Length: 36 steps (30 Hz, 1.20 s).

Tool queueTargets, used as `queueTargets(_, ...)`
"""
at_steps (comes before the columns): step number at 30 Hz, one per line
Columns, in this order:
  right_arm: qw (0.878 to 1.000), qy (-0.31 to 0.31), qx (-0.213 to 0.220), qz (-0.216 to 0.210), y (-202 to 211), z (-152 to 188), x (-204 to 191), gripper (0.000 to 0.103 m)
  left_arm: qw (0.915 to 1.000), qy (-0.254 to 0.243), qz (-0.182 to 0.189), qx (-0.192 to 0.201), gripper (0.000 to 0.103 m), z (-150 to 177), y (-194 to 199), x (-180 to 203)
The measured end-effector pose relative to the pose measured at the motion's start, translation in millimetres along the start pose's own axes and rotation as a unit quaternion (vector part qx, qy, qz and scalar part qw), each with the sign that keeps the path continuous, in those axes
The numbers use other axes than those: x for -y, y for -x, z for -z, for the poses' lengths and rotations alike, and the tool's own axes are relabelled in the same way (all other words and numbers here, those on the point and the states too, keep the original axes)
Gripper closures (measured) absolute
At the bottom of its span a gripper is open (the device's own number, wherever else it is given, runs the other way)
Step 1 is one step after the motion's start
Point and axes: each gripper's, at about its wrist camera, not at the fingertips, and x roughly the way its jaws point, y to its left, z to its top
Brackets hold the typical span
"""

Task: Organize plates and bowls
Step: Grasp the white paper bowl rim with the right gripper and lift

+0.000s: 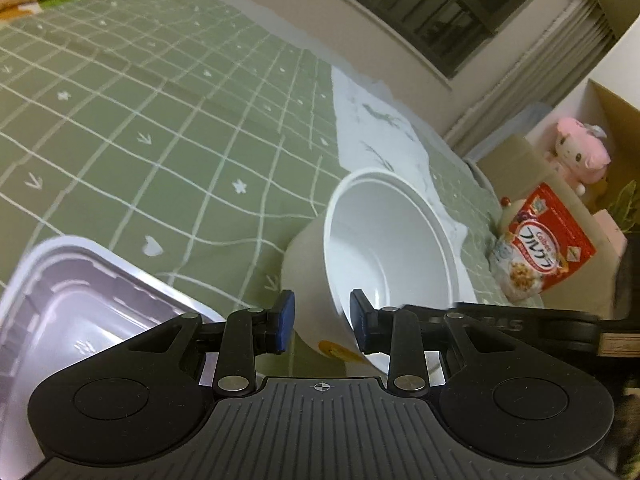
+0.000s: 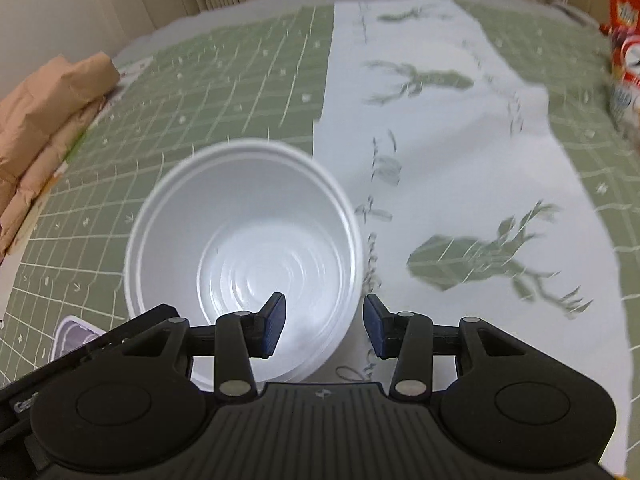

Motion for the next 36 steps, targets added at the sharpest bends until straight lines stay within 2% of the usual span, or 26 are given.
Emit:
queueTargets(5,1.000,0.000,-0.008,-0.016,-4,3,1,0.063,0.9999,-0.007,0.012,-0.004,0.069,2,-1,5)
queueTargets(7,1.000,0.006,-0.008,-0.023,-1,4,-2,0.064,0.9999,-0.010,0.007,-0.005,0.069,3,-1,9)
queueTargets(11,0.999,0.033,0.013,-0.028,16,10,-2,0.064,0.9993,-0.036,-0.002,0.006,0.068,9,9,26)
queueTargets(14,0.999,0.030,0.019,-0.028,30,16,8,0.064,0.9987,-0.049,0.006,0.012,0.068,13,14,42)
queueTargets(18,1.000,0.018,0.024,-0.008,44,22,31,0.064,0.9965,-0.071,0.040,0.013,0.066,22,17,67)
queueTargets(24,0.999,-0.011,0.030,0.022,56,25,61,0.064,0.9920,-0.090,0.085,-0.024,0.068,35,4,83)
queueTargets(26,0.998,-0.009,0.037,0.041,57,26,66,0.064,0.9909,-0.096,0.088,-0.033,0.068,40,-3,86)
queueTargets(29,0.997,-0.012,0.042,0.066,54,26,73,0.064,0.9913,-0.102,0.073,-0.040,0.068,45,-13,86)
queueTargets(36,0.997,-0.052,0.013,0.063,38,28,89,0.064,0.9949,-0.067,0.064,-0.039,0.068,37,-12,70)
